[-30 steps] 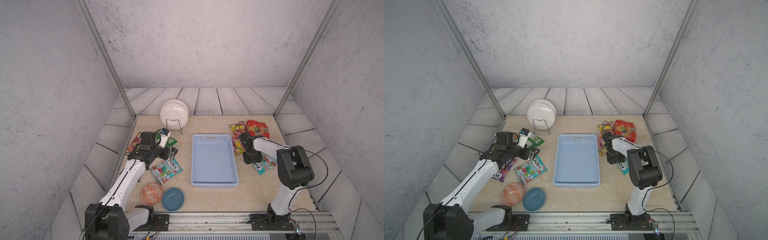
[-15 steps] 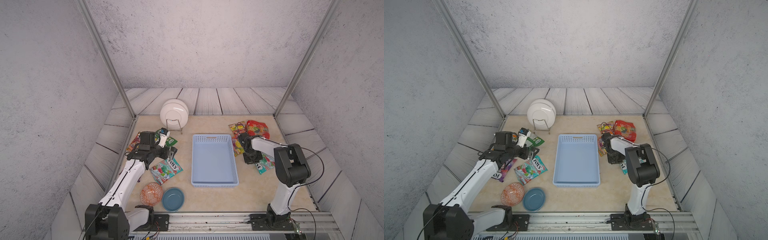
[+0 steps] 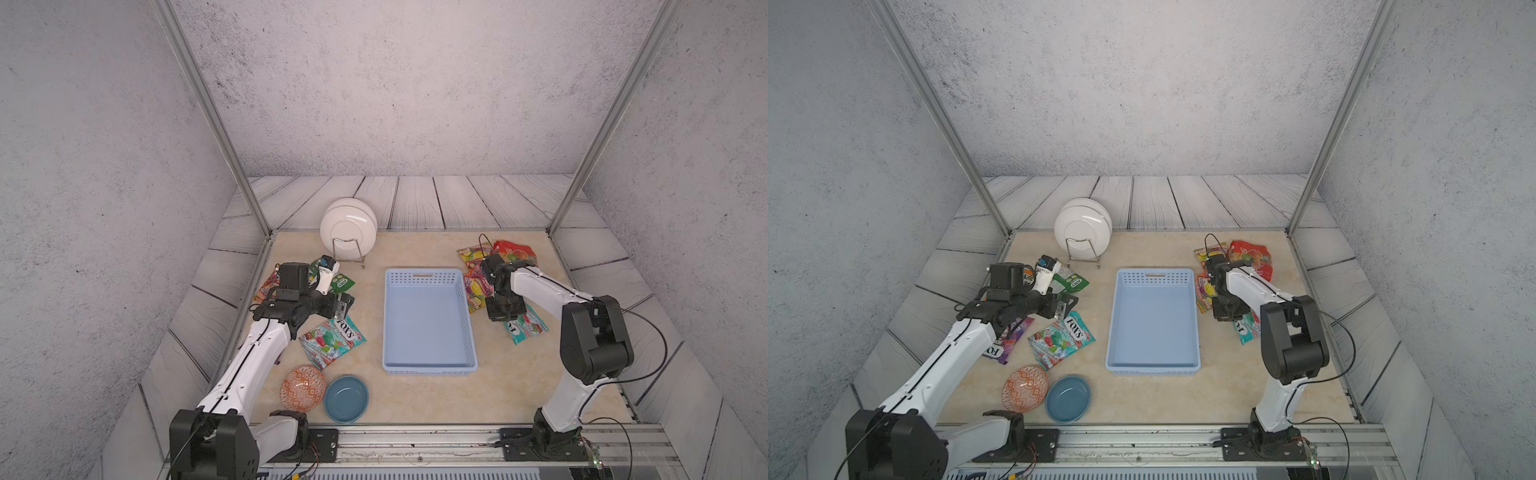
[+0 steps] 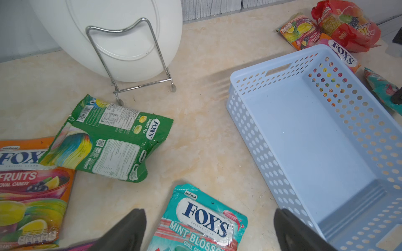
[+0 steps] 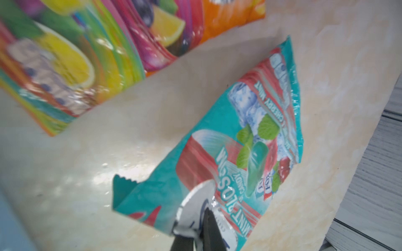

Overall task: Put the candies in the basket
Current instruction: Pick up the candy at the center of the board.

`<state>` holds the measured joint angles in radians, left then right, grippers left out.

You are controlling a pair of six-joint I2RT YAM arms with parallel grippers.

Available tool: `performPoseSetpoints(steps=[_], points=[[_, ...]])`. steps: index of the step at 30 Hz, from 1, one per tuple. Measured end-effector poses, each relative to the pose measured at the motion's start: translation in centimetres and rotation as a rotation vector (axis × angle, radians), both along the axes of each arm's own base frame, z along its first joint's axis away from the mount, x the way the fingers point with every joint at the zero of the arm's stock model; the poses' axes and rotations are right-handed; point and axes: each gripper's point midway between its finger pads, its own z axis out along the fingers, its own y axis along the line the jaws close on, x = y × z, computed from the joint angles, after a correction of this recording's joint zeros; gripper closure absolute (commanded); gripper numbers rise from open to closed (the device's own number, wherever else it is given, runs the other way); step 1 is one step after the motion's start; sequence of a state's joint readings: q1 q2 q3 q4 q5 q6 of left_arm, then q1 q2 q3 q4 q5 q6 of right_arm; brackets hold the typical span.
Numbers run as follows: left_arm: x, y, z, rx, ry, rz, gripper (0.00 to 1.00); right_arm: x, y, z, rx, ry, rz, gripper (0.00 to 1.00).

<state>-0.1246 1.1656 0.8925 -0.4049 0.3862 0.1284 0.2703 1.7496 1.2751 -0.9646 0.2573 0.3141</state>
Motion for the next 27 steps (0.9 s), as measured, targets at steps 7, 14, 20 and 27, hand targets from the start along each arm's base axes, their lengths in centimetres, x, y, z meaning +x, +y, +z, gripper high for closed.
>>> performPoseSetpoints(steps=[7, 14, 20, 27], points=[[-0.1, 0.0, 0.1, 0.000, -0.005, -0.005, 0.02, 0.4, 2.2, 4.9, 0.145, -0.076, -0.003, 1.00], [-0.1, -0.1, 0.4, -0.002, -0.010, -0.007, 0.02, 0.5, 3.8, 8.6, 0.247, -0.112, 0.005, 1.00], [-0.2, -0.1, 0.4, -0.004, -0.009, -0.010, 0.02, 0.8, 5.5, 12.1, 0.352, -0.150, 0.022, 1.00], [-0.2, -0.2, 0.3, -0.007, -0.006, -0.013, 0.02, 1.2, 8.1, 16.5, 0.521, -0.213, 0.035, 1.00]])
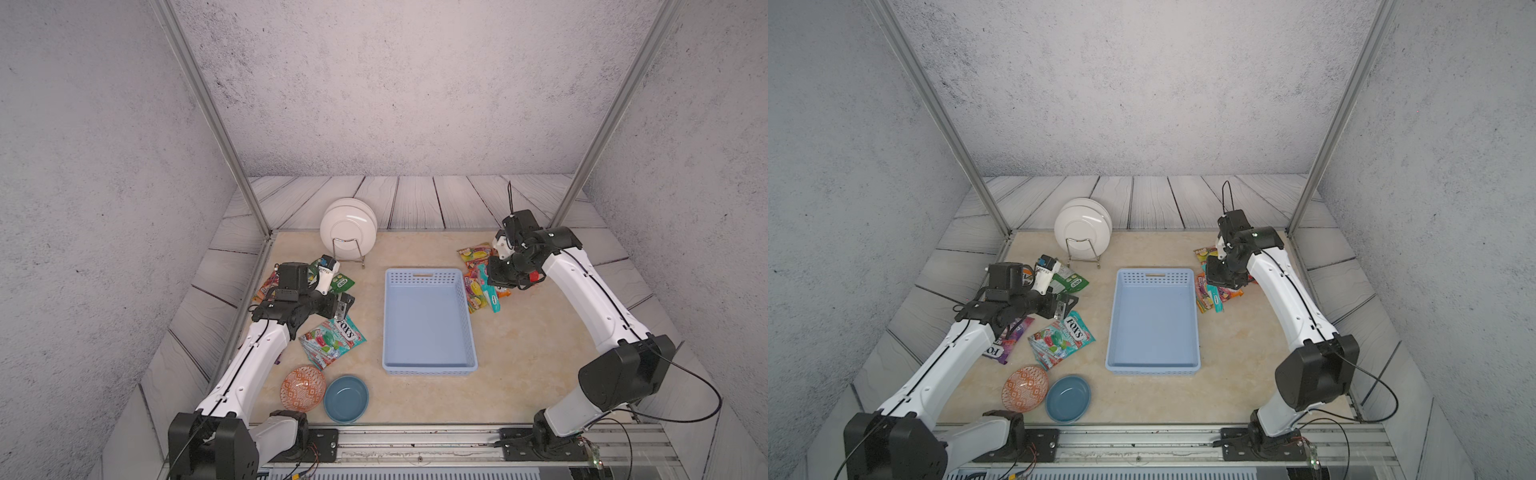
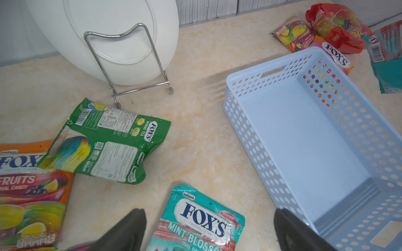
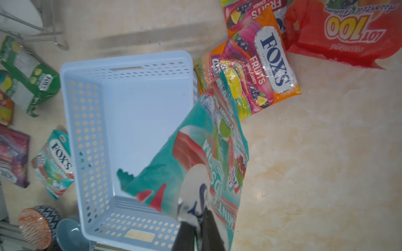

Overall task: Put the candies in the basket
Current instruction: Pick up the candy at the center of the board, then adjust the basket at the center of the board.

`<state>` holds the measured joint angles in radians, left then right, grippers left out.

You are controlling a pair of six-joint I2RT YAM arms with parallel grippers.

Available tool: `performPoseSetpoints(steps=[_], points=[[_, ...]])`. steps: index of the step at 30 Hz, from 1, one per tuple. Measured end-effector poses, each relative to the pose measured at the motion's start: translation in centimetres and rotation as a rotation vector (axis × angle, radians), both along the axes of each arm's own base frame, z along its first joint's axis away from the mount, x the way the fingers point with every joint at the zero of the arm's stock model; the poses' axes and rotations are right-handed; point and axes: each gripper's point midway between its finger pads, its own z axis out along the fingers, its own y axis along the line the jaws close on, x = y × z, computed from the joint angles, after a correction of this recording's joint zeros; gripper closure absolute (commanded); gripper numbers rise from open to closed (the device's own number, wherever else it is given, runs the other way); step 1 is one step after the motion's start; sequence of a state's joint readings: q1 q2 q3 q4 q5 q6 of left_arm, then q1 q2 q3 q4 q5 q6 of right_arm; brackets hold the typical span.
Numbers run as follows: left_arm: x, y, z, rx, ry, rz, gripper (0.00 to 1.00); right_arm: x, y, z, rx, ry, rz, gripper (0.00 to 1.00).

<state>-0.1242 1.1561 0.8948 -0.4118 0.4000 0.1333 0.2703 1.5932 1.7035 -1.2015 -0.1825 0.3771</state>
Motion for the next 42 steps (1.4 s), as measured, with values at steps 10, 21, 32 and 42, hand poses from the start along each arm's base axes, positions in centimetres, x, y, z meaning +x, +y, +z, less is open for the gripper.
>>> performPoseSetpoints(steps=[10, 21, 32, 42], points=[[-0.1, -0.1, 0.4, -0.008, -0.009, -0.008, 0.02, 0.8, 5.1, 3.9, 0.360, -0.029, -0.023, 1.00], [-0.3, -0.1, 0.7, -0.008, -0.018, -0.009, 0.02, 3.0, 8.2, 3.4, 0.521, -0.002, -0.063, 1.00], [-0.3, -0.2, 0.7, -0.011, -0.018, -0.012, 0.02, 4.8, 9.3, -3.9, 0.464, 0.142, -0.092, 1.00], [-0.3, -0.2, 0.7, -0.010, -0.019, -0.012, 0.02, 6.2, 11.0, -6.5, 0.461, 0.155, -0.071, 1.00]])
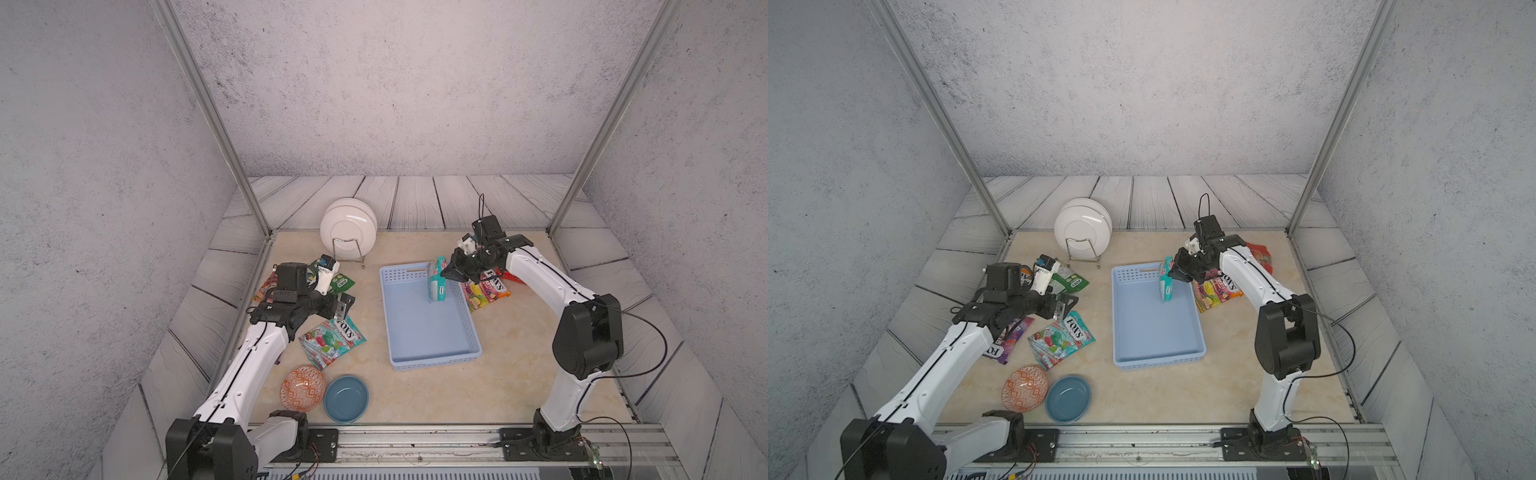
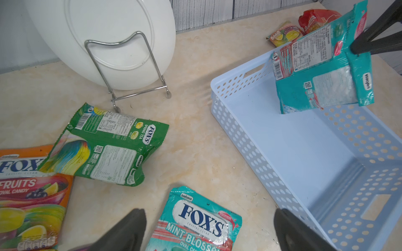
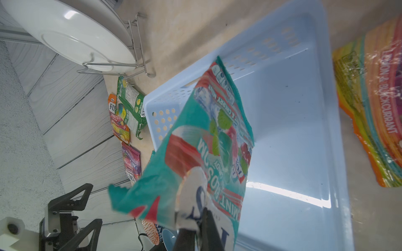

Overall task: Put the candies in the basket
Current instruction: Adjust the basket at the center of the board, then place the candy in the basket.

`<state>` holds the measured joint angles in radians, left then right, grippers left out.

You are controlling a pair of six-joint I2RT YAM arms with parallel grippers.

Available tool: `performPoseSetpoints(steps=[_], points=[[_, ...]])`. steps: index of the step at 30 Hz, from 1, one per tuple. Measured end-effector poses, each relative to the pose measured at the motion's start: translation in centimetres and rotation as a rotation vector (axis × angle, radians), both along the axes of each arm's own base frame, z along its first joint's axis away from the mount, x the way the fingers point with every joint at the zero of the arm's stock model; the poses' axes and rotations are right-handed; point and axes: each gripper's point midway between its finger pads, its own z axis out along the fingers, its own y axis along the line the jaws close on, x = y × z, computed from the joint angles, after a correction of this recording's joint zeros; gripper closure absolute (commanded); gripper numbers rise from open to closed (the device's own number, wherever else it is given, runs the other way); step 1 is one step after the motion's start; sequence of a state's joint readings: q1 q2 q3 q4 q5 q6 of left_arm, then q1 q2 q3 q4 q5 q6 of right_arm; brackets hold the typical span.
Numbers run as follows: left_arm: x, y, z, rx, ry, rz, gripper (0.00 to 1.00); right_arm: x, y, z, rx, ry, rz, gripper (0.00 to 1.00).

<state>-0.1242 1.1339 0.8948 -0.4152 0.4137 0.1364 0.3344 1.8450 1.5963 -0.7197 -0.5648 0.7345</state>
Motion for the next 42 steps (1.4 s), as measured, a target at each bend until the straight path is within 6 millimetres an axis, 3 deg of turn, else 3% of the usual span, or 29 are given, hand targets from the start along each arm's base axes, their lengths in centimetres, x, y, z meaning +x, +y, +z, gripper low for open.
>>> performPoseSetpoints(steps=[18, 26, 28, 32, 35, 39, 42], points=[[0.0, -0.3, -0.3, -0.009, 0.013, -0.013, 0.02, -1.2, -0.6, -0.4, -0.071, 0.028, 0.014, 1.00], [-0.1, -0.3, -0.4, -0.009, 0.018, -0.014, 0.02, 1.1, 1.7, -0.1, -0.100, -0.018, 0.054, 0.98], [-0.1, -0.3, -0.4, -0.009, 0.020, -0.014, 0.02, 1.5, 3.0, -0.2, -0.108, -0.028, 0.081, 0.95], [-0.1, -0.3, -0.4, -0.013, 0.020, -0.018, 0.02, 2.1, 5.6, -0.8, -0.131, -0.044, 0.142, 0.77], [-0.2, -0.3, -0.4, -0.013, 0.020, -0.018, 0.02, 2.1, 7.1, -0.9, -0.144, -0.059, 0.186, 0.72], [-0.2, -0.4, -0.4, -0.013, 0.020, -0.019, 0.02, 1.5, 7.3, -0.7, -0.168, -0.069, 0.217, 0.66], [-0.2, -0.3, -0.4, -0.013, 0.020, -0.018, 0.02, 1.5, 6.4, -0.9, -0.223, -0.081, 0.226, 0.63]])
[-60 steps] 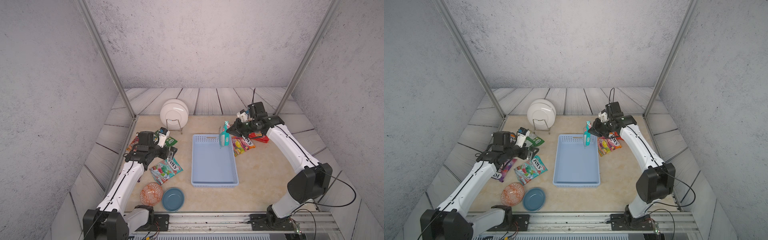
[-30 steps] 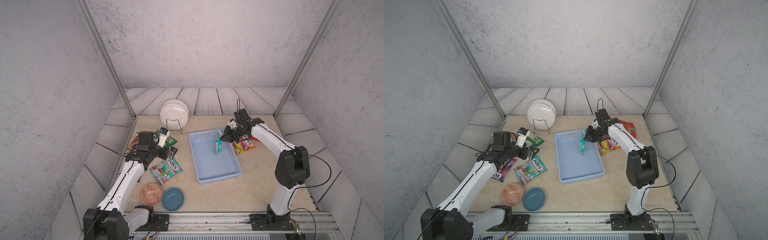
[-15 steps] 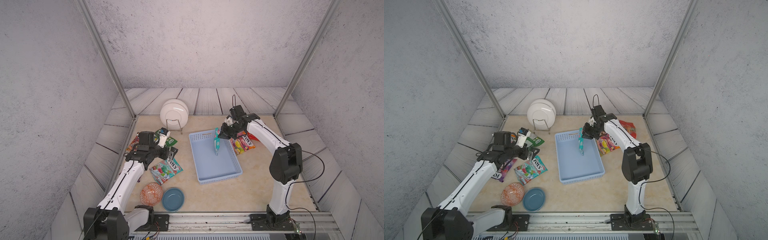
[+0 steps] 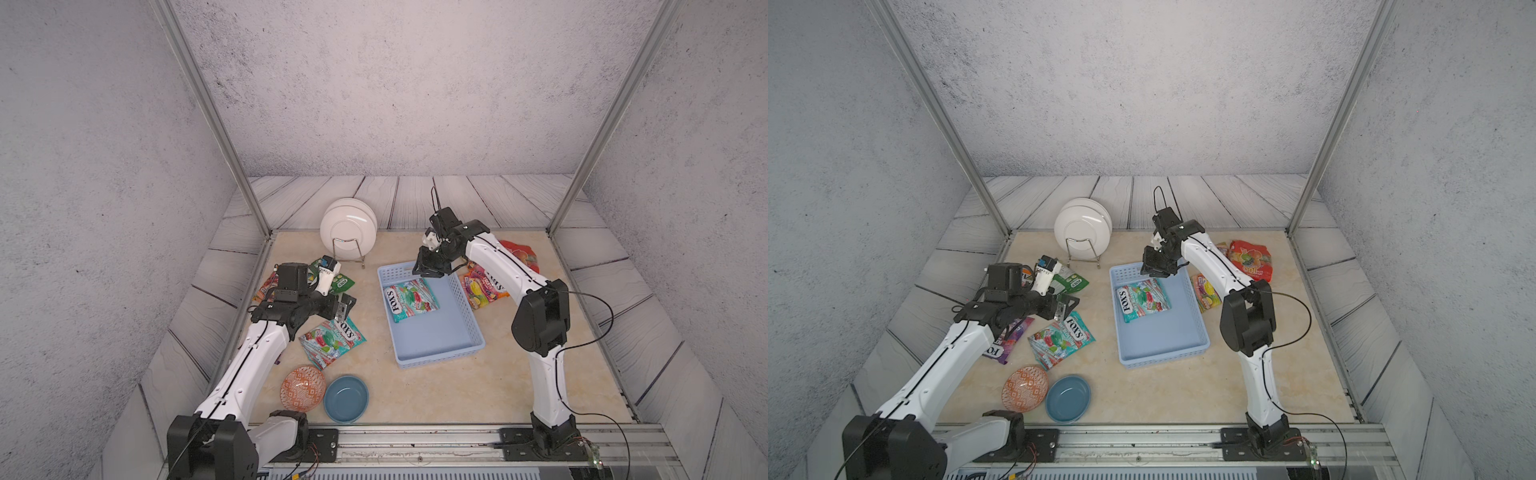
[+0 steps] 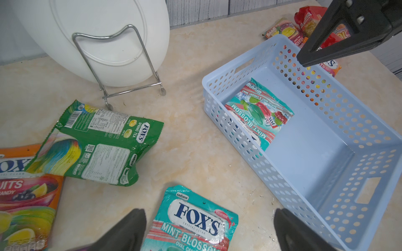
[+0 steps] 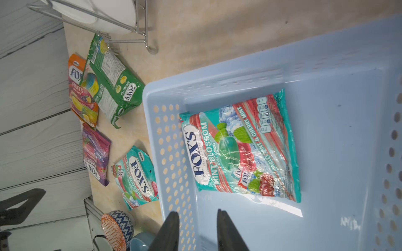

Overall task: Put the candies in the basket
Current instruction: Place the candy in the basket, then move the basket to the center of the board.

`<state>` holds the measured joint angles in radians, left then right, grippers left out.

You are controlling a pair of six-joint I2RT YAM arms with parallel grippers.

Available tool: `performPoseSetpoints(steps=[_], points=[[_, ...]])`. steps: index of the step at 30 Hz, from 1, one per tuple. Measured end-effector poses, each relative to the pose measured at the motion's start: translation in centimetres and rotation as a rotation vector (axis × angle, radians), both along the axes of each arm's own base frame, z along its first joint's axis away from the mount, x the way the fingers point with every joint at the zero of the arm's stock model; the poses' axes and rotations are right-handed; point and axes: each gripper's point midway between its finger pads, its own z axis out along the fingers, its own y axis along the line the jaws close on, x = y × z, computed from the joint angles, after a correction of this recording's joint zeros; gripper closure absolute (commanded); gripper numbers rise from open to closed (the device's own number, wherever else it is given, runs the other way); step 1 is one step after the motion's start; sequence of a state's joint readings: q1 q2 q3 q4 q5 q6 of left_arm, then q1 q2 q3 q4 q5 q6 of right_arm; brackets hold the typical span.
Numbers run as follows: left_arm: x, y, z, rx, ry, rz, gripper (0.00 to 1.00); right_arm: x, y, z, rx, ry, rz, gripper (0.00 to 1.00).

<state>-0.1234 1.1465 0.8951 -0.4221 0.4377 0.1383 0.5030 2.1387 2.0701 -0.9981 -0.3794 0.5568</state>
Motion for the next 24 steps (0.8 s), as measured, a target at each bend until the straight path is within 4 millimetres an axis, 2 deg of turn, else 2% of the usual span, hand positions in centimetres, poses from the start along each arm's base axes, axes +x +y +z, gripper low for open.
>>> performPoseSetpoints(steps=[13, 17, 24], points=[[0.0, 0.0, 0.0, -0.002, 0.000, -0.001, 0.02, 0.3, -8.1, -3.3, -0.422, -0.064, 0.014, 0.47], [0.0, -0.1, 0.1, -0.003, -0.002, -0.003, 0.02, 0.2, -10.6, -4.6, -0.510, -0.048, 0.004, 0.47], [0.0, -0.1, 0.1, -0.003, -0.002, -0.004, 0.02, -0.6, -13.1, -6.7, -0.589, -0.007, -0.003, 0.49]])
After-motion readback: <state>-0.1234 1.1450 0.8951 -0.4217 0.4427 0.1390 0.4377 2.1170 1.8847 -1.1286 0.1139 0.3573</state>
